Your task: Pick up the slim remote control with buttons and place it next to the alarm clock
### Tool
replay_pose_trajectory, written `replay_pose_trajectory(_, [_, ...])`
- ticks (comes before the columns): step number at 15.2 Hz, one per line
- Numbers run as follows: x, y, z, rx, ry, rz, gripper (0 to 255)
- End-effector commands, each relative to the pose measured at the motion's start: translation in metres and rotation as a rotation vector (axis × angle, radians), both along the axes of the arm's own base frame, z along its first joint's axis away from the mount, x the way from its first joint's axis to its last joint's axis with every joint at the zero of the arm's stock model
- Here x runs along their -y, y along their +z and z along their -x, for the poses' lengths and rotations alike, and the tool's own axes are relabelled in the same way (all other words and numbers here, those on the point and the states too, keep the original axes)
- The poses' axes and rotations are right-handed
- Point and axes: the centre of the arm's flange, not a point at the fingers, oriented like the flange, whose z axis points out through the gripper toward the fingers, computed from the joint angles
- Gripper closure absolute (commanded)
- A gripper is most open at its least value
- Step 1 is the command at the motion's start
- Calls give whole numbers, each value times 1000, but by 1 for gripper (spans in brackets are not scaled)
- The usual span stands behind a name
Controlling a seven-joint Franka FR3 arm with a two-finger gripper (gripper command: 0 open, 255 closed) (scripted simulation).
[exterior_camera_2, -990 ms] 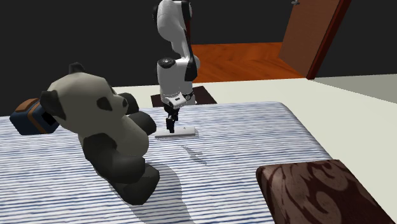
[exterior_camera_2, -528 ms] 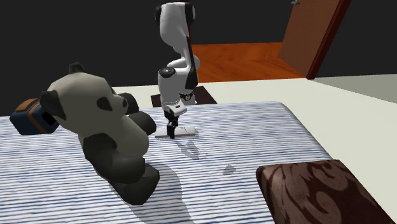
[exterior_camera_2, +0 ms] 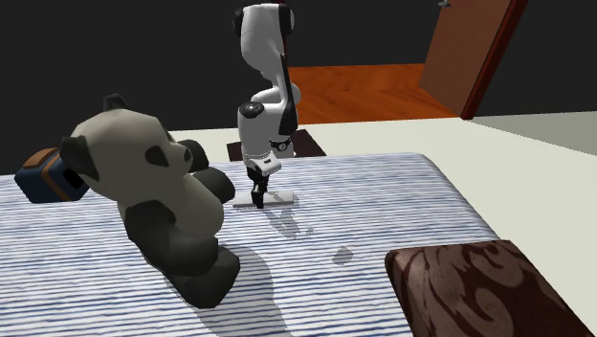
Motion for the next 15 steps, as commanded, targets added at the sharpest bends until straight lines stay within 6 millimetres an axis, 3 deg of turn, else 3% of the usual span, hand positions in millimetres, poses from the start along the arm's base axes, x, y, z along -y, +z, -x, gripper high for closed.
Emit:
replay_pose_trajectory(1, [0,0,0,-1,0,0,255])
replay_pose_trajectory(9, [0,-1,0,-1,0,0,255])
replay_pose_trajectory(15, [0,31,0,-1,0,0,255])
